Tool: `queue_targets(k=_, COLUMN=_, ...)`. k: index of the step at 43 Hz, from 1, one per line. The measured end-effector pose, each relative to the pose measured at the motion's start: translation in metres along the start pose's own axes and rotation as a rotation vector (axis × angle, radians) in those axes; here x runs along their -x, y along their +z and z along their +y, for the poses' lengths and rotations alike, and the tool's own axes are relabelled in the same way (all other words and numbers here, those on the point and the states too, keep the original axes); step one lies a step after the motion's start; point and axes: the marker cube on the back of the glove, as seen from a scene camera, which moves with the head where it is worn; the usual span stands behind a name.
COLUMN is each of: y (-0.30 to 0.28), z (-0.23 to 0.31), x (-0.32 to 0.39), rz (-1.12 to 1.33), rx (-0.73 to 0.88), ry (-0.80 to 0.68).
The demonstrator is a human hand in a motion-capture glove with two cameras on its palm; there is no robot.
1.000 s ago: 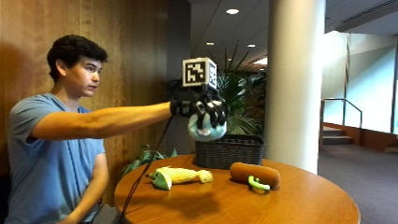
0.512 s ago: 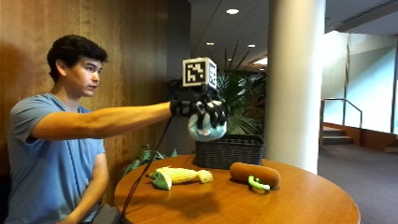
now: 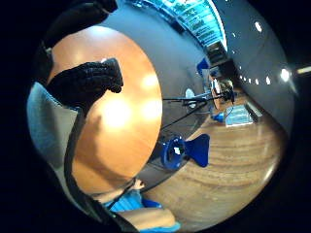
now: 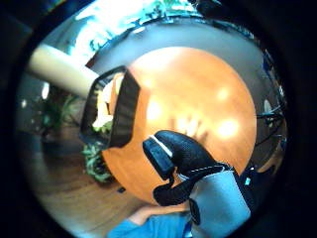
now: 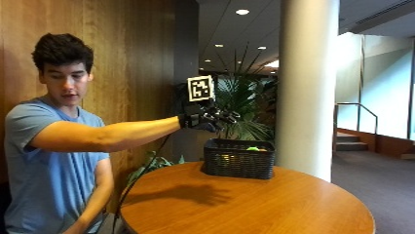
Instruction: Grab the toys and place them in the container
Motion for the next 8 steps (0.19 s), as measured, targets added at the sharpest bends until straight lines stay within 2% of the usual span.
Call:
queue_targets(k=4, y=-0.009, z=0.011, x=0.006, rz=-0.200, rx=0.002, ry=-0.146)
queue_targets(k=8, y=0.002, z=0.006, x=-0.015, rz=-0.017, rx=0.004, ry=-0.001)
